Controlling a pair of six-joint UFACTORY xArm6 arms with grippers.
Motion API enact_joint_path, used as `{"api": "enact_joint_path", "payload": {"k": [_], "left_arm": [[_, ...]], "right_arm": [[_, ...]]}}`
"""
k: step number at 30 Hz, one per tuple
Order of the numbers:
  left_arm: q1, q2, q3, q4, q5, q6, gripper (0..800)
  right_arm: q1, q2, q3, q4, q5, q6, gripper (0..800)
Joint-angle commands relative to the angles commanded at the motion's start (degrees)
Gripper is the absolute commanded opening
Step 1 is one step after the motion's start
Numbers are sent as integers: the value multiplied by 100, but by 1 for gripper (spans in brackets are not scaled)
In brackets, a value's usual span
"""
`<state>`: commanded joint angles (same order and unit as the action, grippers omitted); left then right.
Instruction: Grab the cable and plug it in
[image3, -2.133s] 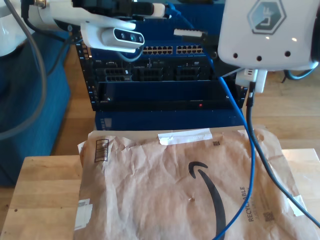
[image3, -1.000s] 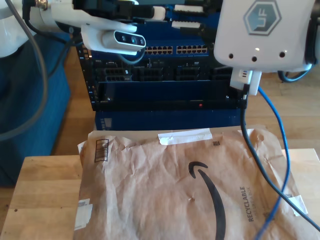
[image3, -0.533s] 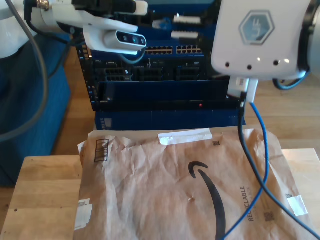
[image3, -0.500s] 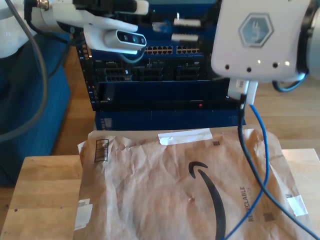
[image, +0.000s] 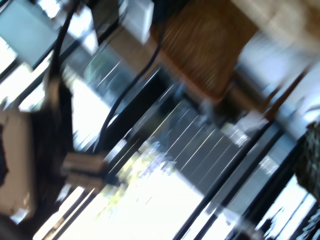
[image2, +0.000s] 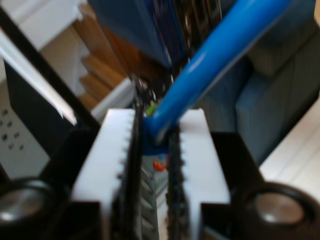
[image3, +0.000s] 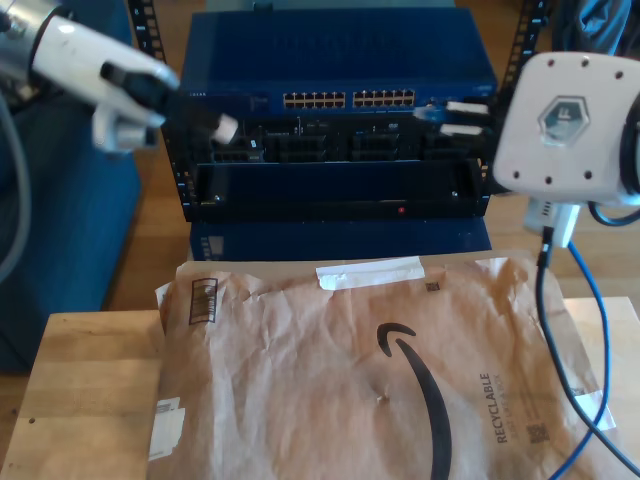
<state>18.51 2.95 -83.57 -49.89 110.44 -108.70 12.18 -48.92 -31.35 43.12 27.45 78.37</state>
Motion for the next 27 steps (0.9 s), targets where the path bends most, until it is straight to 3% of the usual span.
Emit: {"api": "enact_joint_path", "payload": {"k": [3,6,9,13,17,20,22,27], "left_arm": [[422,-62,53,334,0,976,799],[888,-176,264,1081,0,1371,799],[949,-589,774,2171,-53,1618,799],[1055,-1213,1600,3455,-281,2831,799],[1846,-1371,2532,4176,-316,3710,799],[2286,-1732,3086,4589,-510,4396,799],[2611,-1943,3349,4695,-774,5029,799],[3815,-2268,3815,5020,-809,6171,799]], "right_arm": [[-264,0,229,-141,0,0,2],[-580,0,404,-158,9,-9,2],[-615,-35,563,-308,9,-9,3],[-624,-176,774,-387,9,-9,2],[-624,-220,949,-457,9,-9,3],[-624,-229,1046,-457,0,-9,3],[-624,-229,1081,-457,0,-9,3],[-624,-299,1231,-448,9,-9,3]]}}
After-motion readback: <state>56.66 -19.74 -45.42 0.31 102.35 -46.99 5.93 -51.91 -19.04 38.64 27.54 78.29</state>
